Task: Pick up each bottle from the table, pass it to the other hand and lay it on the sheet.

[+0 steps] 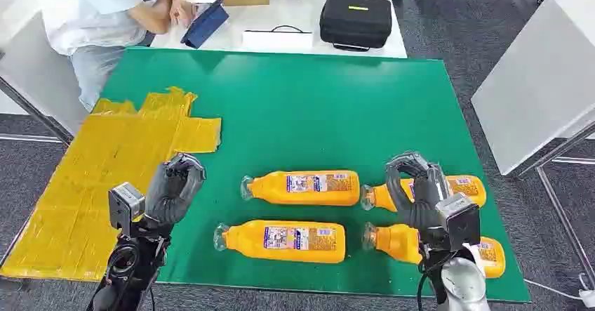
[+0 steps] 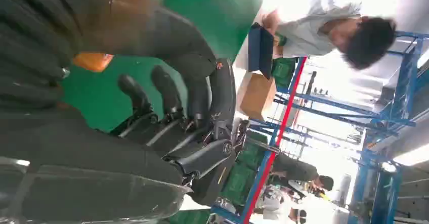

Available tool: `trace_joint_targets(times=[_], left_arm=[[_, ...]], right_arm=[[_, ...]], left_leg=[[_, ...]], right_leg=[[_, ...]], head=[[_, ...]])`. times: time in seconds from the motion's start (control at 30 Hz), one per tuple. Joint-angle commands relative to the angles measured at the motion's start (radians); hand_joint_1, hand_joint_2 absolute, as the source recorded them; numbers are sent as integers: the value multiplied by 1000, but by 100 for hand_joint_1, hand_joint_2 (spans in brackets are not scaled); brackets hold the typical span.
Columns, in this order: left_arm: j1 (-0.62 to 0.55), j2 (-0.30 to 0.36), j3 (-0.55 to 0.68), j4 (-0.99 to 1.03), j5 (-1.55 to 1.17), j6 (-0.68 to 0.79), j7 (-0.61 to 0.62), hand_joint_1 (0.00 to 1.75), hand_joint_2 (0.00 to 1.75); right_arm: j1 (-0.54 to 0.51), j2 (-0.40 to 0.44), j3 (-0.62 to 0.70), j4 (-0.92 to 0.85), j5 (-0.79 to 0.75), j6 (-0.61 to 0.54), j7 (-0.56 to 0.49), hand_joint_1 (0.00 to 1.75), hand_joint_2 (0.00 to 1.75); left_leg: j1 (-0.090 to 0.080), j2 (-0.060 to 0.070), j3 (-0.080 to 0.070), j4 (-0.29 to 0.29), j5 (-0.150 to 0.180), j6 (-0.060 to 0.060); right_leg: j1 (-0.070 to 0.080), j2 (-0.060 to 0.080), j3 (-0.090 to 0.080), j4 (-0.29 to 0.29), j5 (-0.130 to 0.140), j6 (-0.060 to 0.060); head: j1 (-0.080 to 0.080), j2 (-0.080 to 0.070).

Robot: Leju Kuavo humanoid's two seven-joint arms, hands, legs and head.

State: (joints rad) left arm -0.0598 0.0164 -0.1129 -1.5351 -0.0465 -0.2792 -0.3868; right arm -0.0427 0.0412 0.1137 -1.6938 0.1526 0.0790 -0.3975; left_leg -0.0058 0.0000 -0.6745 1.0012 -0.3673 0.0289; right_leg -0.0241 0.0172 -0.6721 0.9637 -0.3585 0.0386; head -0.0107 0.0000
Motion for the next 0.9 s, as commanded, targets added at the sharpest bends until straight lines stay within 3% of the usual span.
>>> trace_joint_targets(times=[0.03,0.1,0.2,0.4,0.53,0.63,0.73,0.77,0.8,0.83,0.9], left_arm=[[-155,-254,-24,282,-211,440,-275,175,175],[-229,-261,-120,405,-192,539,-279,175,175],[-228,-218,-164,384,-137,554,-248,175,175],[-218,-203,-167,361,-126,551,-244,175,175],[-216,-205,-169,364,-122,544,-240,175,175],[-216,-211,-167,370,-121,549,-231,175,175],[-209,-212,-161,360,-120,557,-224,175,175],[-204,-217,-152,354,-116,564,-216,175,175],[-200,-220,-145,350,-111,571,-210,73,175],[-198,-220,-141,347,-110,574,-205,2,175],[-197,-222,-129,350,-109,572,-199,0,175]], right_arm=[[-133,202,71,471,-18,-206,-197,175,175],[-221,218,153,663,-72,-277,-267,175,175],[-211,173,187,582,-214,-173,-173,175,175],[-202,154,198,533,-226,-170,-137,175,175],[-206,150,210,522,-241,-164,-108,175,175],[-211,154,222,512,-245,-173,-80,175,175],[-223,152,241,505,-221,-218,-56,175,175],[-236,151,252,514,-188,-265,-46,152,175],[-250,148,267,525,-132,-315,-35,3,175],[-270,137,294,540,-55,-352,-9,0,175],[-321,109,364,572,217,-454,88,0,175]], left_leg=[[1,-1,7,-2,-1,-2],[2,-2,14,-3,-2,-3],[0,0,7,-2,0,-1],[1,-2,5,-1,2,0],[1,0,13,1,-4,-2],[1,-1,6,0,0,-1],[1,-1,8,1,-2,-2],[1,0,10,1,-3,-2],[0,0,4,0,0,-1],[1,1,8,1,-2,-1],[0,1,3,0,1,0]], right_leg=[[1,-2,8,-2,-1,-2],[3,-3,15,-4,-2,-3],[1,-1,7,-2,-1,-2],[1,-2,6,-1,1,-2],[2,-2,13,1,-4,-4],[1,-2,6,0,0,-2],[1,-2,8,1,-2,-3],[2,-2,10,1,-2,-3],[1,-1,4,0,0,-2],[1,0,7,1,-1,-3],[0,1,2,-1,2,-1]], head=[[0,0],[0,0],[0,0],[0,0],[0,0],[0,0],[0,0],[0,0],[0,0],[0,0],[0,0]])
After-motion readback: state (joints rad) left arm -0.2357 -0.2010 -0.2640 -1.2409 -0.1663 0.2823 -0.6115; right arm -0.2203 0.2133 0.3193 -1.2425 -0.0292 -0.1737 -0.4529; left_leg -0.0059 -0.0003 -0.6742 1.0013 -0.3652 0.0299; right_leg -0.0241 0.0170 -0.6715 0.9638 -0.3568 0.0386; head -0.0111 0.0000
